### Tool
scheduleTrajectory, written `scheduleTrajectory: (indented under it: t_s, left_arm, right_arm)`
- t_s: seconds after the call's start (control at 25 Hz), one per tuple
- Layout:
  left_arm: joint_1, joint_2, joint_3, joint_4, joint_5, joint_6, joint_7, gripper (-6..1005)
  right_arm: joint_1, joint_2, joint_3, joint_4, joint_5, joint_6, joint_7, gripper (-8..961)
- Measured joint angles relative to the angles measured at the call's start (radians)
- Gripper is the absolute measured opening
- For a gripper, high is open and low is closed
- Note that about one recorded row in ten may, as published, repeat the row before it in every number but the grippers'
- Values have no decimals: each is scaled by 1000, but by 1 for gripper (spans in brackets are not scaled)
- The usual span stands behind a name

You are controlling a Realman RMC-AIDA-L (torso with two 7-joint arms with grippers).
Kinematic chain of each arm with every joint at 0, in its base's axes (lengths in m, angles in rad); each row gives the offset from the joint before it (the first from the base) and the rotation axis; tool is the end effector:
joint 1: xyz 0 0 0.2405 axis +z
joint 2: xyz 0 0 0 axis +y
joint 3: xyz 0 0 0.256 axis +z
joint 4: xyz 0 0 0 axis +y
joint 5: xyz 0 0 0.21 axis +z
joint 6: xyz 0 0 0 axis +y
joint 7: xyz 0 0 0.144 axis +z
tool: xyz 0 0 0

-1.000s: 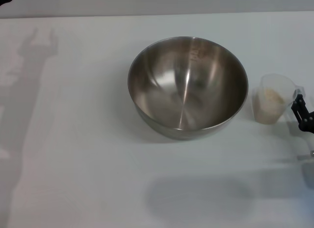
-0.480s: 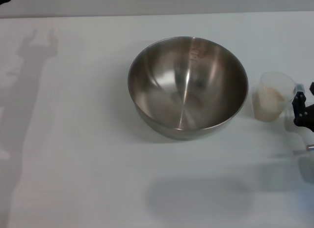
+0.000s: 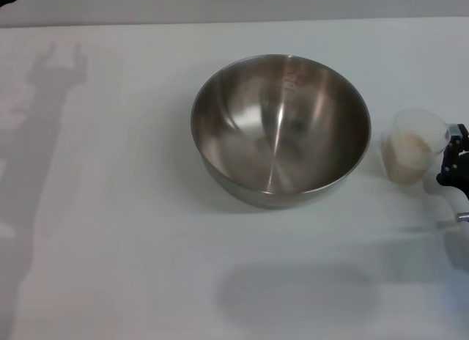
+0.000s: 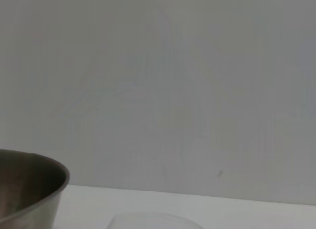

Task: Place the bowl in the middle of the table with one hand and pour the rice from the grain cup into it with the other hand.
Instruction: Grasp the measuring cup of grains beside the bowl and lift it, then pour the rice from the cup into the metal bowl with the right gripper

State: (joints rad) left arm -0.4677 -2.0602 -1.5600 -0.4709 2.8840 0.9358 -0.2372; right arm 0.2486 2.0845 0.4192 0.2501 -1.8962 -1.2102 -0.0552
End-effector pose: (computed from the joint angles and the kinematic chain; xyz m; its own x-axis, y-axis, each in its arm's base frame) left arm -0.2748 0.4012 0.0441 0.6124 -0.2057 0.7633 0.7607 -0.1095 -0.6398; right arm 0.3596 0.2562 -0.0435 0.7701 -0.0725 -0.6338 -0.6379 -0.0924 -0.7645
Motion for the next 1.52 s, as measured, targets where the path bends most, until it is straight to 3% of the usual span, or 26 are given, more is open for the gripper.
scheduleTrajectory:
  t_s: [0.2,0.36,0.52,0.68,0.88,1.24,1.52]
  left_arm:
    - [-4,0,0,2,0,0,0,450]
    - [-6,0,0,3,2,-3,-1,449]
    - [-10,0,0,3,4,-5,-2,449]
    - [-15,0,1,1,4,-4,-4,449]
    - [-15,-1,4,-3,4,-2,-7,449]
    - [-19,-2,0,3,5,-5,-8,449]
    - [-20,-3,0,1,4,-6,-8,449]
  right_arm:
    - [1,0,59,2,0,-17,1,18]
    - [26,-8,133,-11,0,-135,22,17]
    - [102,-15,154,-67,-4,-262,60,17]
    - [200,-10,145,-133,-18,-299,7,18]
    - [256,-8,143,-123,-63,-306,-256,18]
    - [268,-7,132,-41,-187,-342,-869,17]
    - [287,-6,132,-44,-299,-328,-1179,16]
